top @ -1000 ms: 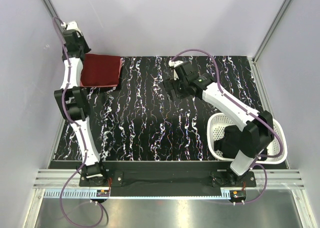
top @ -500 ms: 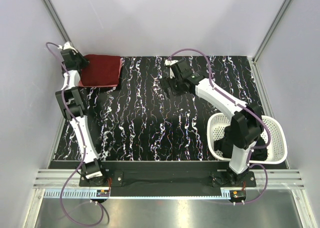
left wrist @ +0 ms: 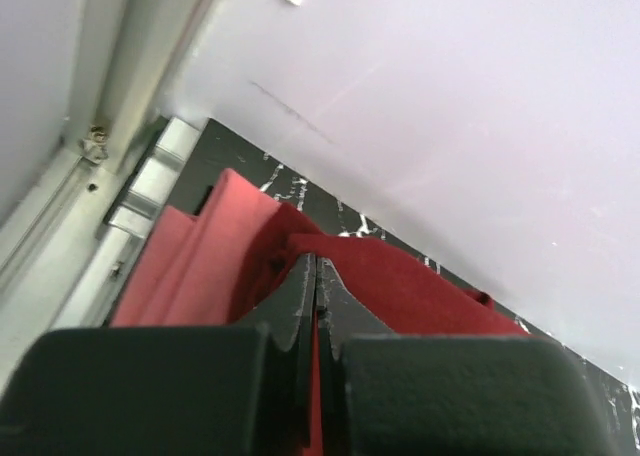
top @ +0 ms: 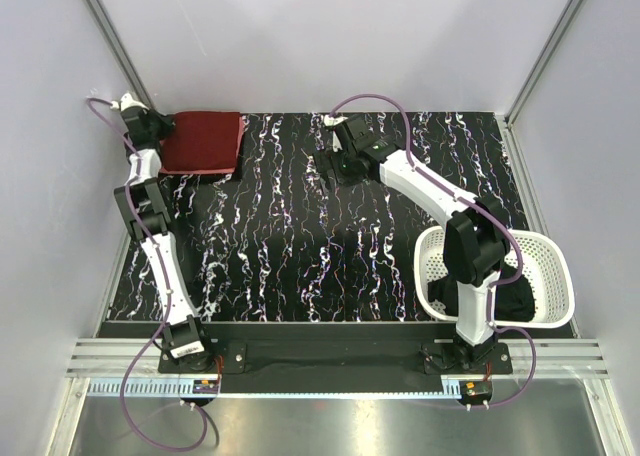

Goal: Fold and stack the t-shirts
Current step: Neatly place the folded tshirt to the corner

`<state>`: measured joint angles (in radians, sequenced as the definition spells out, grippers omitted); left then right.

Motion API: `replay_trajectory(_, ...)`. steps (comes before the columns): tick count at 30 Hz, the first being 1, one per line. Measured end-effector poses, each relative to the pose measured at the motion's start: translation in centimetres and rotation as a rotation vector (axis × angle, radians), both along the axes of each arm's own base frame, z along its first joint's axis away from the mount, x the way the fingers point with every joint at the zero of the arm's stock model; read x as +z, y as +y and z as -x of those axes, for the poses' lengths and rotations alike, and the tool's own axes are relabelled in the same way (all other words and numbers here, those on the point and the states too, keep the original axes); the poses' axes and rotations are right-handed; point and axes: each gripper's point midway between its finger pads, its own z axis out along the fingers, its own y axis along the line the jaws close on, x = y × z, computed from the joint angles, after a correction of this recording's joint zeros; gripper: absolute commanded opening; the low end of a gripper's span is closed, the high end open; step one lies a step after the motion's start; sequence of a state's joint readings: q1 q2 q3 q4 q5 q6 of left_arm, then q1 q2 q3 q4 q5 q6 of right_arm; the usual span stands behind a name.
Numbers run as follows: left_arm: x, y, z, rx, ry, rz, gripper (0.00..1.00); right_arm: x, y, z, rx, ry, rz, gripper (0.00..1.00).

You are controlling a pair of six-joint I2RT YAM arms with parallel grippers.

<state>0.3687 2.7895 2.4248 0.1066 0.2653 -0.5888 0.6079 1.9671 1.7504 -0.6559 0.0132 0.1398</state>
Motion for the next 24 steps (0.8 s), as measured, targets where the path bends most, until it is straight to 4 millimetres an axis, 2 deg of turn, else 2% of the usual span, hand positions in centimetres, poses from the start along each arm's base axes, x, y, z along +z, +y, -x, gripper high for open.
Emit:
replay_trajectory(4, -0.4, -0.6, 0.6, -0.003, 0.026, 0.016, 0.0, 0.0, 0.0, 0.0, -0.017, 0.006, -0.01, 1.0)
replay_trajectory(6, 0.5, -1.4, 0.9, -0.01, 0.035, 0.025, 0.0, -0.2, -0.2, 0.3, -0.03, 0.009, -0.009, 1.0)
replay_trajectory(9, 3.5, -3.1, 1.6, -0.023, 0.034, 0.036, 0.0, -0.3, -1.5, 1.3, -0.059, 0.016, 0.011, 1.0)
replay_trajectory(12, 8.6, -6.5, 3.3, -0.051, 0.005, 0.069, 0.0, 0.4, -3.7, 3.3, -0.097, 0.014, 0.01, 1.0)
replay_trajectory(15, 14.2, -11.7, 5.7, -0.113, -0.039, 0.074, 0.0, 2.4, -6.2, 6.0, -0.144, -0.01, -0.038, 1.0)
replay_trajectory(17, 18.2, -16.8, 8.0, -0.188, -0.071, 0.07, 0.0, 4.0, -7.8, 7.8, -0.18, -0.048, -0.098, 1.0)
replay_trajectory(19, 21.4, -22.6, 11.2, -0.281, -0.108, 0.065, 0.01, 5.1, -8.9, 9.6, -0.211, -0.082, -0.163, 1.0)
replay_trajectory(20, 22.5, -25.5, 13.4, -0.331, -0.115, 0.067, 0.01, 5.5, -9.5, 10.8, -0.223, -0.099, -0.201, 1.0)
replay_trajectory(21, 23.2, -27.3, 15.5, -0.366, -0.118, 0.069, 0.01, 5.7, -10.0, 11.9, -0.235, -0.114, -0.238, 1.0)
replay_trajectory(22, 23.5, -31.2, 18.3, -0.444, -0.114, 0.079, 0.01, 5.8, -10.4, 13.0, -0.246, -0.129, -0.283, 1.0)
replay_trajectory(24, 23.8, -35.1, 23.3, -0.539, -0.101, 0.102, 0.02, 5.2, -11.0, 15.0, -0.262, -0.136, -0.366, 1.0)
